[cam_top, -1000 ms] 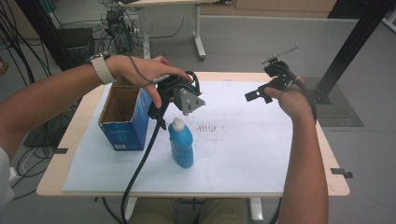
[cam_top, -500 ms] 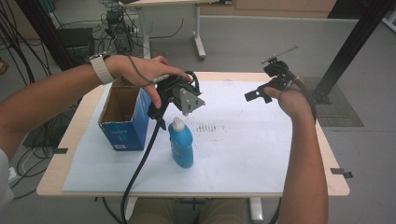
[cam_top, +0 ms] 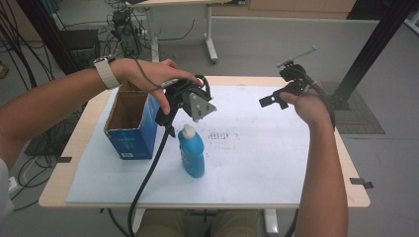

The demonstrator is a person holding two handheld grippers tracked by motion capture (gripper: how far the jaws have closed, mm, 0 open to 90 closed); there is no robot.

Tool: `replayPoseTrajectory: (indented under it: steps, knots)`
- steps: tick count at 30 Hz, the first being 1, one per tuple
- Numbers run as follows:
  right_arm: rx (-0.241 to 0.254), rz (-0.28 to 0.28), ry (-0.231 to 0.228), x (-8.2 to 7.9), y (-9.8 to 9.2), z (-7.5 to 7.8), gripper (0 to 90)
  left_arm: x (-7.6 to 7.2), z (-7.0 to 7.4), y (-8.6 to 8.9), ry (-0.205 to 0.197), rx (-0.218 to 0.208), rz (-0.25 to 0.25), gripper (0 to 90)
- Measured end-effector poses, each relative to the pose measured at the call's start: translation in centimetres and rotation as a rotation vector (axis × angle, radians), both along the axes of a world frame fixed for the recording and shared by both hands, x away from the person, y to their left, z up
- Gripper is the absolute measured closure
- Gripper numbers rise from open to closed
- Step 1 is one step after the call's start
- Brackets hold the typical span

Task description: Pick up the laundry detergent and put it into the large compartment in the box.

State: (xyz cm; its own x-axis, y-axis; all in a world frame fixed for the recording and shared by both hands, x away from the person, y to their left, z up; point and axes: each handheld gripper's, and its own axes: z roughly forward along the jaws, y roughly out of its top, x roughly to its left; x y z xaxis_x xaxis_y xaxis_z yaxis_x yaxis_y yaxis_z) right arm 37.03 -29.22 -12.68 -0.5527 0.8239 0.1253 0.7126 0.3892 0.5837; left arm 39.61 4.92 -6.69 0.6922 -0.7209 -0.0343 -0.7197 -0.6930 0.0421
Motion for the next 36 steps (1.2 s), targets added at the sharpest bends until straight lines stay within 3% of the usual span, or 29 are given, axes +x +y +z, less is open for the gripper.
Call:
replayPoseTrajectory:
  steps: [36]
  knots:
    - [0.003,-0.005,0.003,-0.11,-0.19,-0.23,7.6,-0.01,-0.17,0.05,-0.012,-0.007,0.01,8.4]
